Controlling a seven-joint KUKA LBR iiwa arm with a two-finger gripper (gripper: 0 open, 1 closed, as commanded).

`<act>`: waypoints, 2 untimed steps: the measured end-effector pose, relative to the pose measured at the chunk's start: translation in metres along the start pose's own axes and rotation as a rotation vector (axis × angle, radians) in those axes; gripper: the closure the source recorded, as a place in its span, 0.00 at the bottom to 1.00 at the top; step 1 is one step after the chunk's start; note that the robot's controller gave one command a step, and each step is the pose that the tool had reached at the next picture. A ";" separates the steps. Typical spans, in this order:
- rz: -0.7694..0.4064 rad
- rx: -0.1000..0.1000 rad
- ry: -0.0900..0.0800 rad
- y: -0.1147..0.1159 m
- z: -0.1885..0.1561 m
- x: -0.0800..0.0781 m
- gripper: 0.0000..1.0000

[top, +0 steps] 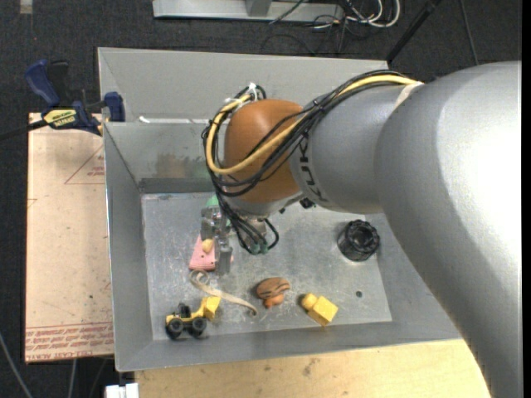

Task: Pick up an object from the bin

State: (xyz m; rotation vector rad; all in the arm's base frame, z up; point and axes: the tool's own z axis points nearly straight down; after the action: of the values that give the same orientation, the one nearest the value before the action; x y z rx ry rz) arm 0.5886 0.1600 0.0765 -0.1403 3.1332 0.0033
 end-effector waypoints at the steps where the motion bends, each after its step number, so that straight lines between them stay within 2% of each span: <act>1: -0.027 -0.004 -0.004 -0.019 0.001 -0.028 1.00; 2: -0.037 -0.005 -0.010 -0.057 0.001 -0.039 1.00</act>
Offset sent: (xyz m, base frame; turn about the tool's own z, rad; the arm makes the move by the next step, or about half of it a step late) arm 0.0420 -0.0604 -0.0065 -0.0379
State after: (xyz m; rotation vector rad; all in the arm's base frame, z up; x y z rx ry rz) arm 0.6328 0.1066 0.0761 -0.1972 3.1200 0.0117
